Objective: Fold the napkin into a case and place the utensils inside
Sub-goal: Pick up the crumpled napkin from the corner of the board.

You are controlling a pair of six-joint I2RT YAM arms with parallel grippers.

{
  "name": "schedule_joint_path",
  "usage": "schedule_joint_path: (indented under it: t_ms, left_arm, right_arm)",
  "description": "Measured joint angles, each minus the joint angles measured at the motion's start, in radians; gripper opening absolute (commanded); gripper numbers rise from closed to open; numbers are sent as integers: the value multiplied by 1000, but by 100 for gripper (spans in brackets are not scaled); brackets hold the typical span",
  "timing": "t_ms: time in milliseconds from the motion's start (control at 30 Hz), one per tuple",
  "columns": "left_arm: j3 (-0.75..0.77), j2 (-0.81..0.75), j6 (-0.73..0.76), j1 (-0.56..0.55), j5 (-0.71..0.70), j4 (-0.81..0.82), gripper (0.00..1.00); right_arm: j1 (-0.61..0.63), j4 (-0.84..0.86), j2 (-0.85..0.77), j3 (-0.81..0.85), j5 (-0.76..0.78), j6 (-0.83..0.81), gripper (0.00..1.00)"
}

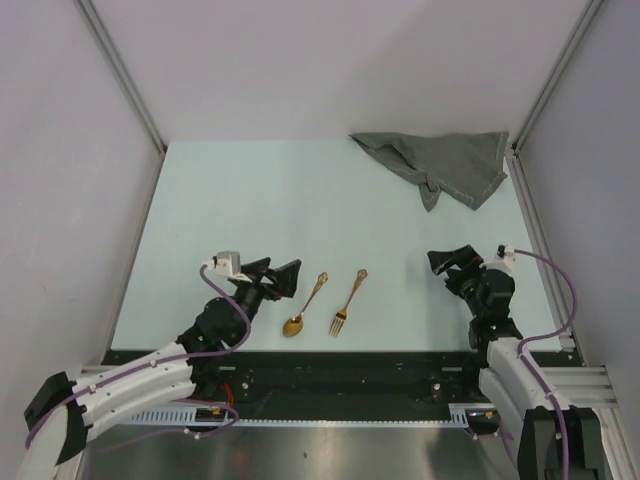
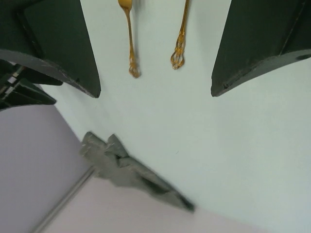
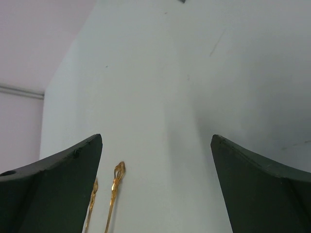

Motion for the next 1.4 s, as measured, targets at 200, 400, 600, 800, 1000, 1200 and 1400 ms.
schedule_joint_path:
  t_ms: [200,400,600,800,1000,1200,1400]
  left_arm:
    - [177,30,-183,16,-101,-365,100]
    - [293,111,-155,81,77,-416,99]
    - [507,373,-95,133,244,-512,95]
    - [808,674,-5,146,351,-658,91]
    - [925,875,-2,216,533,-719,83]
    - [959,982,-71,286,685,-733,78]
    - [969,1018,-142,327,791,-683,76]
  right_arm:
    - [-84,-178,121,151,67,-39,100]
    - [-148,-338,439,465,129,-87,100]
    - [-253,-490,773,828,181,-86,100]
    - [-302,-560,1006,1057,150,-81,100]
    - [-277,-601,1191,1247,92,-153,84]
    - [-250,-601,1265,1300,59,-231,72]
    - [-225,-602,1337,1374,74,-322,73]
